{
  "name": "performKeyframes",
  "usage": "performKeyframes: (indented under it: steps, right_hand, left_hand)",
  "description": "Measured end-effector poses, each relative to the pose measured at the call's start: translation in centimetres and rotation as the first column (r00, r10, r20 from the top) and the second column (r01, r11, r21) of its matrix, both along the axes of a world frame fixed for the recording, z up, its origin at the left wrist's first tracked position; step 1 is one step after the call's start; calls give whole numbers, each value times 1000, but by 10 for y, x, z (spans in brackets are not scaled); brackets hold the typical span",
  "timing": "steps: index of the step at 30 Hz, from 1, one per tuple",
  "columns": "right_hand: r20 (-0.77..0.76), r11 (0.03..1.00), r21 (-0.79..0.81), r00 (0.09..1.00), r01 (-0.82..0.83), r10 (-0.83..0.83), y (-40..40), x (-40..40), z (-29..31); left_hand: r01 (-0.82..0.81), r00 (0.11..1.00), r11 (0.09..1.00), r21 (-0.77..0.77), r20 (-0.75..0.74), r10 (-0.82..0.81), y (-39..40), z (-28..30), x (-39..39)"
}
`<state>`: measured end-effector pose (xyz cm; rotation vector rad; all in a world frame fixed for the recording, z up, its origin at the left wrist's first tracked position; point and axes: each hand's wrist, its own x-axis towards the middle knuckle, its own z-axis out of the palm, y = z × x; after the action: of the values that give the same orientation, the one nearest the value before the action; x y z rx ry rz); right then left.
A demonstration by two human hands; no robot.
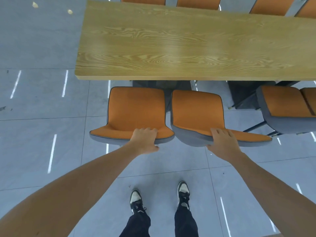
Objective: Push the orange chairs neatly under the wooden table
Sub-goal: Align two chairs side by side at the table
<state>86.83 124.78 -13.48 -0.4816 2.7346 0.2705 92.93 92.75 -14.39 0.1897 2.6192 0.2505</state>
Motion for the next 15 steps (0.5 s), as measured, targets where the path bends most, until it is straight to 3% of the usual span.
performKeyframes:
  steps: [4,9,15]
  right_hand:
    - [25,998,-55,1000,-7,9,28,-15,-1]
    - [28,985,-171,1000,17,-12,33,-28,-5]
    - [7,980,-194,998,-52,55,44,-26,-10]
  left_hand:
    - [9,997,997,-77,74,-4,18,1,-14]
    - [-54,998,997,-60,-32,52,25,-4,-6]
    - [-29,992,998,-59,-125,21,45,-13,-6]
